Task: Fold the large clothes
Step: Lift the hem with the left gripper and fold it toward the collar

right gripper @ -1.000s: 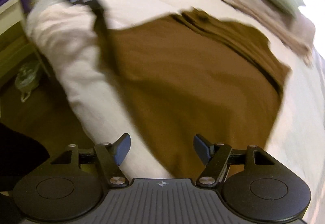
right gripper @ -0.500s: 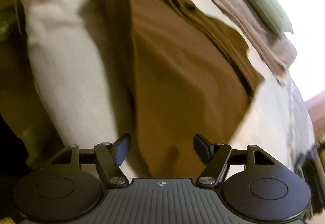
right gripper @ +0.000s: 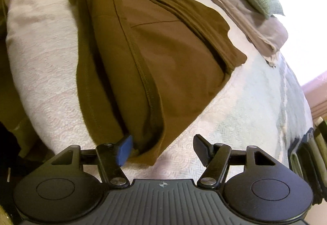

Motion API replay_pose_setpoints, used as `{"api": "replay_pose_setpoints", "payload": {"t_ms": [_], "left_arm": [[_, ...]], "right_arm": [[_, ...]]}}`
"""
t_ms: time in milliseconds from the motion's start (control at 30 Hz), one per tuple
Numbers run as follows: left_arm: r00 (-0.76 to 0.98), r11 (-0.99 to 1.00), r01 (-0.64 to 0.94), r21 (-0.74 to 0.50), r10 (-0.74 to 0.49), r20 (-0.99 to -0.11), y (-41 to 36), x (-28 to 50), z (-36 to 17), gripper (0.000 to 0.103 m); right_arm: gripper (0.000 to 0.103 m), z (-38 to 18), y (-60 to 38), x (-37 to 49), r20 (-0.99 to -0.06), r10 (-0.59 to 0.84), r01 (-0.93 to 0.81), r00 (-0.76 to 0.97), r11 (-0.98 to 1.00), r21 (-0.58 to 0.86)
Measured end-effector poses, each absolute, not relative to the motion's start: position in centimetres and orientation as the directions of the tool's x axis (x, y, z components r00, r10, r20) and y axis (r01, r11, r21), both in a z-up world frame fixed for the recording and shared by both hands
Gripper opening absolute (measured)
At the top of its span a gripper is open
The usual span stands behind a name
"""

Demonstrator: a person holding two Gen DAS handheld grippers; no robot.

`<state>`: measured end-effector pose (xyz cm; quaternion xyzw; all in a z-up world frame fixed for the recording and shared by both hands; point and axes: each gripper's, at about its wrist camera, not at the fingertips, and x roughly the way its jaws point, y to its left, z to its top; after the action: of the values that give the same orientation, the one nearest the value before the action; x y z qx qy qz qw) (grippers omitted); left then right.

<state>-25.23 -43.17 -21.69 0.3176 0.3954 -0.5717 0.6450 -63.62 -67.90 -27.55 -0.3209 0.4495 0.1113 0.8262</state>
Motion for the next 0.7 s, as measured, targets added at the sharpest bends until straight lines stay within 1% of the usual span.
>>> {"api": "replay_pose_setpoints", "payload": {"t_ms": [67, 100, 167, 233, 333, 367, 433, 467, 500, 533, 567, 633, 700], "left_arm": [[0.038, 0.145, 0.989, -0.037, -0.482, -0.875, -43.5, -25.2, -21.9, 0.006], [0.039, 0.142, 0.989, -0.034, -0.481, -0.876, -43.6, -25.2, -22.0, 0.006], [0.037, 0.138, 0.99, -0.034, -0.48, -0.877, -43.7, -25.2, -22.1, 0.006], [0.036, 0.135, 0.99, -0.032, -0.478, -0.878, -43.6, -25.3, -22.1, 0.006], [0.035, 0.125, 0.992, -0.028, -0.475, -0.879, -43.4, -25.5, -22.0, 0.006], [0.035, 0.121, 0.992, -0.025, -0.474, -0.88, -43.2, -25.6, -22.0, 0.006], [0.036, 0.113, 0.993, -0.019, -0.468, -0.883, -43.1, -25.7, -21.9, 0.006], [0.039, 0.106, 0.994, -0.012, -0.466, -0.884, -42.9, -25.8, -21.9, 0.006], [0.041, 0.093, 0.996, -0.003, -0.463, -0.885, -42.8, -26.0, -21.9, 0.006], [0.042, 0.082, 0.997, 0.005, -0.463, -0.885, -42.6, -26.3, -21.9, 0.006], [0.044, 0.068, 0.998, 0.014, -0.464, -0.885, -42.4, -26.6, -21.8, 0.006], [0.05, 0.037, 0.999, 0.036, -0.469, -0.882, -41.9, -27.3, -21.5, 0.006], [0.042, -0.033, 0.997, 0.066, -0.474, -0.879, -41.0, -28.9, -20.9, 0.006]], "right_arm": [[0.061, -27.3, -68.0, -64.0, -0.81, -0.114, -0.458, 0.576, 0.775, -0.435], [0.06, -26.9, -67.8, -64.2, -0.788, -0.126, -0.438, 0.602, 0.774, -0.458], [0.056, -25.7, -67.6, -64.4, -0.773, -0.092, -0.426, 0.628, 0.791, -0.44], [0.055, -25.0, -66.3, -65.1, -0.783, -0.003, -0.485, 0.622, 0.784, -0.388], [0.051, -26.4, -63.9, -65.6, -0.834, 0.106, -0.627, 0.542, 0.712, -0.317], [0.048, -27.3, -63.2, -65.7, -0.846, 0.109, -0.659, 0.522, 0.681, -0.319], [0.043, -29.6, -62.0, -65.4, -0.865, 0.068, -0.7, 0.497, 0.62, -0.354], [0.039, -30.4, -61.7, -65.3, -0.867, 0.046, -0.707, 0.496, 0.6, -0.373], [0.029, -31.1, -61.7, -65.2, -0.87, 0.021, -0.713, 0.493, 0.583, -0.389], [0.018, -31.5, -61.8, -65.0, -0.868, 0.007, -0.714, 0.496, 0.573, -0.403], [0.0, -31.4, -62.0, -65.0, -0.87, -0.006, -0.71, 0.494, 0.575, -0.407], [0.0, -29.7, -63.1, -65.3, -0.863, 0.006, -0.672, 0.504, 0.631, -0.388], [0.0, -27.5, -64.3, -66.6, -0.857, 0.005, -0.659, 0.515, 0.642, -0.392]]}}
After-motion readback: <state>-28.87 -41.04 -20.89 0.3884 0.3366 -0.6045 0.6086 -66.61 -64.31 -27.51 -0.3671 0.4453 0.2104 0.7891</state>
